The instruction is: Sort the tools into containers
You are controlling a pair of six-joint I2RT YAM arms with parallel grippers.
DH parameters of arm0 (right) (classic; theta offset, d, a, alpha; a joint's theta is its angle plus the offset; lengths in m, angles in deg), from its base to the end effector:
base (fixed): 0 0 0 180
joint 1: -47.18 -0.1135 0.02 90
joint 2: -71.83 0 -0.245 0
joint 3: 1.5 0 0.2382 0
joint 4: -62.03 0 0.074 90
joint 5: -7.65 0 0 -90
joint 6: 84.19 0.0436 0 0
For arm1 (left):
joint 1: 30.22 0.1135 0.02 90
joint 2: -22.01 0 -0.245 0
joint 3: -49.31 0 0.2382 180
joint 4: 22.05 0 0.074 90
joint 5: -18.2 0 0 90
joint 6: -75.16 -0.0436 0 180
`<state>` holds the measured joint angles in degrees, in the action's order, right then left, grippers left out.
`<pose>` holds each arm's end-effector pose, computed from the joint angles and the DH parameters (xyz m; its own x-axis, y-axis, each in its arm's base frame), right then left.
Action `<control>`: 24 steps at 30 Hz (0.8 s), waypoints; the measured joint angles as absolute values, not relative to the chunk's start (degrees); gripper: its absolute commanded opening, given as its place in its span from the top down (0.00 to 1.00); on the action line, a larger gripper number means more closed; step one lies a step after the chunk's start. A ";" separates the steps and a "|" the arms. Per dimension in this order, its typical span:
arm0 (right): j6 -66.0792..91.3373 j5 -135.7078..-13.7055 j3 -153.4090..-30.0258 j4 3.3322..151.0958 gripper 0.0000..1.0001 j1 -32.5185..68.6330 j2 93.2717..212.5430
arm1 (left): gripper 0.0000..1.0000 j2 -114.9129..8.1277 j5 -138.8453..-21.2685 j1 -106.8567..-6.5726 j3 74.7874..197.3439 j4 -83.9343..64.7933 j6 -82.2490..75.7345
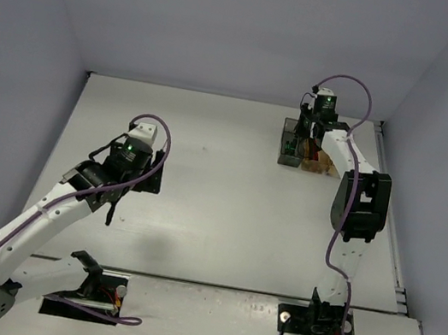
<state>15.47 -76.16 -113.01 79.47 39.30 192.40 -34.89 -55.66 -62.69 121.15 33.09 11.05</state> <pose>0.4796 0.0711 0.2346 -0.4746 0.1027 -0.8742 -0.1544 0.9680 0.1976 0.1793 -0.0998 0.3054 -0.6369 -0.0919 -0.7655 0.0650 0.9829 -0.1721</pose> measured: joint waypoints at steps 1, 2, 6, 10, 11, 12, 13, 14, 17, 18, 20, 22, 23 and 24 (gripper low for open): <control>15.32 -76.15 -113.01 79.59 0.82 39.32 192.43 | 0.29 -35.51 -55.69 -62.67 121.15 33.09 11.05; 15.17 -76.15 -113.01 79.68 0.75 39.33 192.50 | 0.29 -36.19 -55.80 -62.66 121.14 33.10 11.04; 14.86 -76.12 -112.64 80.20 0.59 39.33 192.73 | 0.29 -37.95 -56.42 -62.48 121.13 33.16 10.74; 14.70 -76.13 -111.84 80.49 0.55 39.33 192.68 | 0.29 -38.69 -56.88 -61.64 121.25 33.24 10.23; 14.72 -76.15 -111.49 80.46 0.54 39.33 192.56 | 0.29 -39.09 -57.09 -61.24 121.42 33.33 10.19; 14.71 -76.18 -110.86 80.58 0.54 39.33 192.13 | 0.29 -39.60 -57.24 -60.96 121.62 33.33 10.11; 14.70 -76.23 -110.16 80.75 0.54 39.33 191.61 | 0.29 -40.14 -57.36 -60.71 121.83 33.31 10.03; 14.71 -76.35 -109.17 80.92 0.54 39.33 190.66 | 0.29 -40.89 -57.40 -60.55 122.19 33.40 9.97; 14.75 -76.69 -105.00 81.06 0.54 39.30 185.90 | 0.29 -43.85 -57.44 -60.03 124.07 33.80 9.58; 14.80 -76.75 -103.19 81.03 0.54 39.27 183.51 | 0.29 -45.38 -57.52 -59.84 125.09 33.91 9.39; 15.01 -77.06 -98.55 81.28 0.54 38.99 176.81 | 0.30 -49.07 -58.05 -59.01 127.58 33.62 8.80; 15.57 -77.44 -94.46 81.21 0.53 38.48 169.81 | 0.32 -53.03 -58.27 -57.94 129.76 33.45 8.10; 16.02 -77.80 -92.52 80.92 0.53 38.04 166.24 | 0.34 -55.21 -58.33 -57.41 130.82 33.33 7.82; 16.49 -78.21 -90.59 80.47 0.53 37.44 162.73 | 0.36 -57.51 -58.41 -56.87 131.86 33.16 7.54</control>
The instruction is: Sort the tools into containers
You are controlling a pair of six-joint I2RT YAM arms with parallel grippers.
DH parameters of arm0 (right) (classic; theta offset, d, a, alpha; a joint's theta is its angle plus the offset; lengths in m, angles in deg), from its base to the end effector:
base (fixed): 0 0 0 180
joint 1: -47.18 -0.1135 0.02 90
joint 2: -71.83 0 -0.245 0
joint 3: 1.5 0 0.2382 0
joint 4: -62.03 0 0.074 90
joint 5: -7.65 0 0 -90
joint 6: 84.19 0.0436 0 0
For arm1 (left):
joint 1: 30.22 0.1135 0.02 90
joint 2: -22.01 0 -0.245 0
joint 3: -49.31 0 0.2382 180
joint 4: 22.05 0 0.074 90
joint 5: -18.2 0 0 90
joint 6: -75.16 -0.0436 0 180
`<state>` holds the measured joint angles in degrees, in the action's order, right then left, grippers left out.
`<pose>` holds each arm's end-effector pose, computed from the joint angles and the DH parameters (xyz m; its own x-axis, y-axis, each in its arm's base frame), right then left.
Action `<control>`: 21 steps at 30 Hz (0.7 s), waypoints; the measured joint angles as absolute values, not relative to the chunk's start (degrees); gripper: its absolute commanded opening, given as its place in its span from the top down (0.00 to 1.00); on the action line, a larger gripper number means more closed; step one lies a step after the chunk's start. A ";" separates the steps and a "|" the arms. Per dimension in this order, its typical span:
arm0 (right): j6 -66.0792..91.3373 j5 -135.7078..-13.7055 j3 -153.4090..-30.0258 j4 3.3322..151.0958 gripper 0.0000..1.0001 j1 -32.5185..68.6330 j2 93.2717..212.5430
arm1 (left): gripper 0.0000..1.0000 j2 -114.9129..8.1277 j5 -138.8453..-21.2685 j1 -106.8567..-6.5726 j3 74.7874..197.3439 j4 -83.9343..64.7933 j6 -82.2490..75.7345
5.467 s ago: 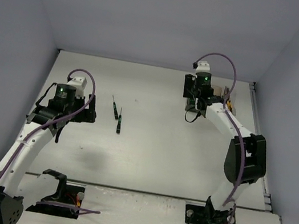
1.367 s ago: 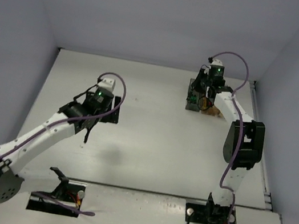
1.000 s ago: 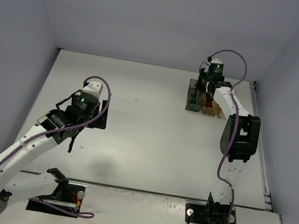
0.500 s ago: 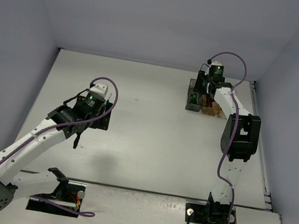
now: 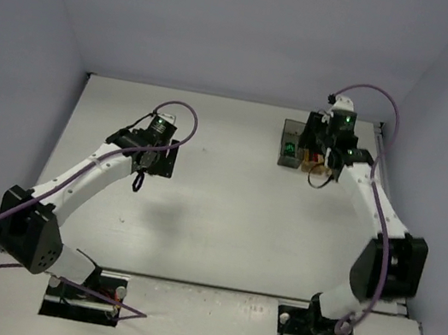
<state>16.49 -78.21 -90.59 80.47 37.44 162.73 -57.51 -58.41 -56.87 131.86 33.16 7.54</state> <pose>0.3663 0.0661 0.3103 -0.3789 0.1225 -0.9173 -0.1682 0.9656 0.1984 0.2590 -0.1187 0.2750 -0.7707 -0.0277 -0.6366 0.0173 0.9978 -0.0643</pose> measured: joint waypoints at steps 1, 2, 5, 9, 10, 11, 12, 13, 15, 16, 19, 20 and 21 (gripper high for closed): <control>16.85 -78.78 -88.50 80.03 0.53 36.47 159.24 | 0.37 -59.84 -58.52 -56.33 132.81 32.92 7.18; 17.28 -79.34 -86.40 79.54 0.53 35.28 155.82 | 0.38 -62.16 -58.67 -55.79 133.71 32.72 6.79; 18.71 -80.09 -80.15 77.74 0.53 30.35 147.28 | 0.42 -68.93 -59.63 -53.43 136.34 32.47 5.71; 21.40 -79.19 -70.90 75.72 0.53 26.48 140.14 | 0.45 -76.60 -62.00 -49.04 139.11 31.56 4.62; 22.09 -79.12 -68.96 75.42 0.53 26.41 139.04 | 0.45 -78.08 -62.62 -48.06 139.63 31.37 4.32; 22.72 -79.11 -67.08 75.35 0.53 26.41 138.04 | 0.46 -79.41 -63.20 -47.22 140.23 31.27 4.07; 23.42 -79.06 -64.90 75.36 0.53 26.40 136.91 | 0.47 -80.83 -63.84 -46.35 141.02 31.24 3.84; 23.94 -78.96 -63.39 75.44 0.53 26.39 135.96 | 0.48 -82.30 -64.60 -45.56 141.91 31.13 3.69; 24.77 -78.65 -61.00 75.52 0.53 26.39 134.11 | 0.51 -84.95 -66.17 -44.36 143.48 30.76 3.53; 25.13 -78.39 -60.18 75.45 0.53 26.38 133.11 | 0.53 -86.26 -66.87 -43.95 144.21 30.68 3.44; 25.83 -77.82 -58.76 75.38 0.53 26.18 130.23 | 0.60 -89.95 -68.70 -43.43 146.31 30.36 3.22; 25.98 -77.59 -58.49 75.25 0.53 26.12 129.44 | 0.62 -90.98 -69.09 -43.43 146.88 30.24 3.16; 26.13 -77.44 -58.31 75.07 0.53 26.09 128.90 | 0.63 -91.90 -69.46 -43.43 147.34 30.11 3.09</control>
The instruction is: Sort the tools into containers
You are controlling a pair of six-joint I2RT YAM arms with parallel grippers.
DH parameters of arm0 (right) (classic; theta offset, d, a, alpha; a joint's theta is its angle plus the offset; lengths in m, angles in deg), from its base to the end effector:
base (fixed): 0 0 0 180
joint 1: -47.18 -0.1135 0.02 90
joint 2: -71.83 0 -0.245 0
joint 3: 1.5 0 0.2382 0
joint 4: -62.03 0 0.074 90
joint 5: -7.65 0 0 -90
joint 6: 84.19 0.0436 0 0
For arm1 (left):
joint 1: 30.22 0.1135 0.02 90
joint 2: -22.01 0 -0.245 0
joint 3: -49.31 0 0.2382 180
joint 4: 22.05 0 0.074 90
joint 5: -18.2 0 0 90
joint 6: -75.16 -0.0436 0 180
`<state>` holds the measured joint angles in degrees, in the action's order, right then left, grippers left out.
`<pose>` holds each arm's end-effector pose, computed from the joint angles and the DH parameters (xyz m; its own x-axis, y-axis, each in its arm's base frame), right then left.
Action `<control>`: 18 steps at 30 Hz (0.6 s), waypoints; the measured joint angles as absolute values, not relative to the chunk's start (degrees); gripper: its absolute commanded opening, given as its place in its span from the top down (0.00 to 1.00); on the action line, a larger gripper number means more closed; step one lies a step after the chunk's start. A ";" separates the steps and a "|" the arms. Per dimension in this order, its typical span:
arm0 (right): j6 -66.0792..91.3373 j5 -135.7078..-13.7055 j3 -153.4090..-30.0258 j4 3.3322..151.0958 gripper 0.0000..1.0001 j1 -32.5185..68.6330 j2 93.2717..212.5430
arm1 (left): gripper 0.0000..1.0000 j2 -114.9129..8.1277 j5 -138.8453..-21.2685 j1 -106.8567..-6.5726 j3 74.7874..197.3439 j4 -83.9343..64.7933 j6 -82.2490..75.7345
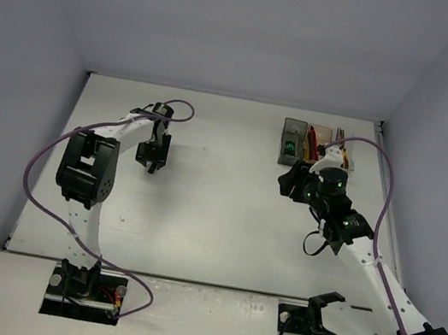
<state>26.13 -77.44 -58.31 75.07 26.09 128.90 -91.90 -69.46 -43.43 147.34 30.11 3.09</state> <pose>0.2219 0.0896 0.2910 -0.3528 0.2348 -0.9058 -0.3345 0.8724 0.3564 0.3824 -0.0879 0.1633 -0.9248 -0.0989 -0.3675 -0.0749 0.9941 -0.0791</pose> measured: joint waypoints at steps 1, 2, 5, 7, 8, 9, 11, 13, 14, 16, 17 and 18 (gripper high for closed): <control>26.28 -77.31 -58.17 74.87 0.53 26.08 128.46 | 0.66 -92.76 -69.83 -43.43 147.74 29.99 3.01; 26.41 -77.09 -58.05 74.64 0.53 26.08 128.28 | 0.70 -93.15 -70.17 -43.43 148.21 29.92 2.96; 26.78 -76.73 -57.75 74.25 0.53 26.08 128.16 | 0.89 -94.11 -71.05 -43.43 149.34 29.69 2.74; 26.85 -76.51 -57.69 74.22 0.53 26.08 128.16 | 0.99 -94.36 -71.42 -43.43 149.72 29.74 2.79; 26.87 -76.38 -57.69 74.21 0.53 26.08 128.16 | 1.00 -94.35 -71.69 -43.45 149.72 29.71 2.76; 26.87 -76.20 -57.69 74.20 0.53 26.08 128.16 | 1.00 -94.31 -71.87 -43.52 149.70 29.70 2.85; 26.87 -75.72 -57.69 74.19 0.53 26.08 128.19 | 1.00 -94.05 -72.17 -43.72 149.45 29.57 3.16; 27.06 -74.91 -57.69 74.02 0.52 26.08 128.38 | 1.00 -92.69 -72.80 -44.16 147.98 29.10 3.59; 27.18 -74.41 -57.69 73.80 0.52 26.07 128.56 | 1.00 -91.41 -73.37 -44.73 146.86 29.19 3.87; 27.73 -73.38 -57.69 73.40 0.50 25.98 128.83 | 1.00 -88.30 -74.70 -46.15 144.28 28.34 4.70; 28.23 -72.80 -57.69 73.00 0.49 25.83 128.93 | 1.00 -85.68 -75.63 -47.24 142.26 27.05 5.31; 28.70 -72.14 -57.69 72.45 0.48 25.66 128.97 | 1.00 -81.93 -76.69 -48.80 139.66 25.88 6.16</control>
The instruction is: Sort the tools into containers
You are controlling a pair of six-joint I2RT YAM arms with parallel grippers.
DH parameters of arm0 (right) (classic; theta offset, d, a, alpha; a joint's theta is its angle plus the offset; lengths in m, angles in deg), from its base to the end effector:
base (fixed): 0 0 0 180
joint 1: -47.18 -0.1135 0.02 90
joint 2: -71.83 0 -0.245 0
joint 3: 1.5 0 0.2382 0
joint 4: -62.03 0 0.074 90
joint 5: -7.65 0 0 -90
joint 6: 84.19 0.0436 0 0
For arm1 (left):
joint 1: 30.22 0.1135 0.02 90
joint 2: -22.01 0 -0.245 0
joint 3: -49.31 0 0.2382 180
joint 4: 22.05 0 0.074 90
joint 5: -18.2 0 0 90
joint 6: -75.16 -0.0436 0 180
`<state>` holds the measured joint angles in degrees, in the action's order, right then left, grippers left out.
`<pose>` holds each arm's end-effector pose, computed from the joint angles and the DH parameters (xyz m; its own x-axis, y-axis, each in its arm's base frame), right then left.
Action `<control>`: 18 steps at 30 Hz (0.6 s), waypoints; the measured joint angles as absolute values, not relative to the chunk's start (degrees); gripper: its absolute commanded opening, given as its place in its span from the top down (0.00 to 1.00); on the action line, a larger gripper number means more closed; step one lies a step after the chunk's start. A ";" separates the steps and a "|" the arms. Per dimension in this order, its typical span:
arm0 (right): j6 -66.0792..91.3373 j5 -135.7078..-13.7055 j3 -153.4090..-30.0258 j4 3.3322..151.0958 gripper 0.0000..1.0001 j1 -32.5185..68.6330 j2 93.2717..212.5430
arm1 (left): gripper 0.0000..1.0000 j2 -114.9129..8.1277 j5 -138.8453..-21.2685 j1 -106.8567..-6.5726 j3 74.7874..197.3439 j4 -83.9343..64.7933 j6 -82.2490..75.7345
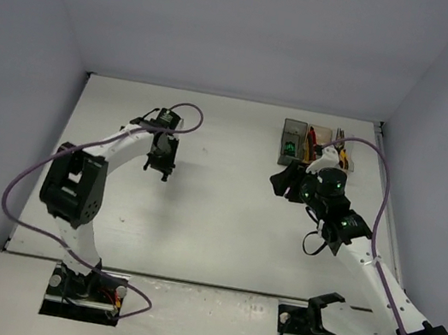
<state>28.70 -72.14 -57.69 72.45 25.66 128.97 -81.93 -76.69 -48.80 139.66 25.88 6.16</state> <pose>0.2203 0.0952 0.2923 -0.3723 0.2647 -0.8896 -0.4102 0.8129 0.4135 0.3463 -0.1203 0.1921 -0.9054 -0.0723 -0.4183 0.0338 0.9700 -0.2408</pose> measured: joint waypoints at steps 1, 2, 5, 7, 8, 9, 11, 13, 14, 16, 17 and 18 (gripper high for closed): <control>29.19 -71.48 -57.69 71.66 0.47 25.44 129.01 | 1.00 -79.06 -77.40 -49.99 138.00 25.29 6.72; 29.72 -70.85 -57.69 70.81 0.46 25.16 129.06 | 1.00 -76.26 -77.97 -51.28 136.62 24.50 7.27; 31.33 -69.25 -57.69 68.19 0.44 24.06 129.43 | 1.00 -67.28 -79.30 -56.08 132.63 19.77 9.30; 32.14 -68.42 -57.69 66.64 0.43 23.02 129.82 | 1.00 -62.82 -79.96 -58.83 130.48 16.42 10.65; 32.47 -68.19 -57.73 66.00 0.43 22.43 130.09 | 1.00 -61.02 -80.28 -60.16 129.21 14.62 11.44; 32.78 -68.00 -57.78 65.37 0.43 21.84 130.37 | 1.00 -59.27 -80.59 -61.45 127.90 12.88 12.24; 33.20 -67.84 -57.87 64.24 0.43 20.46 131.17 | 1.00 -57.07 -80.93 -63.42 125.46 9.69 13.74; 33.63 -67.82 -57.97 63.44 0.43 19.10 131.85 | 1.00 -55.85 -81.01 -65.04 123.48 7.20 15.00; 33.88 -67.84 -58.06 63.15 0.43 18.41 132.09 | 1.00 -55.69 -80.99 -65.82 122.91 6.28 15.50; 34.36 -67.91 -58.31 62.46 0.43 17.06 132.50 | 1.00 -55.57 -80.92 -67.25 122.20 4.77 16.14; 34.45 -67.96 -58.45 62.09 0.43 16.47 132.59 | 1.00 -55.55 -80.87 -67.88 122.17 4.30 16.34; 34.51 -67.98 -58.55 61.60 0.43 15.82 132.68 | 1.00 -55.49 -80.84 -68.51 122.16 3.69 16.52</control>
<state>34.51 -67.98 -58.55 61.60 15.82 132.68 -55.49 -80.84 -68.51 122.16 3.69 16.52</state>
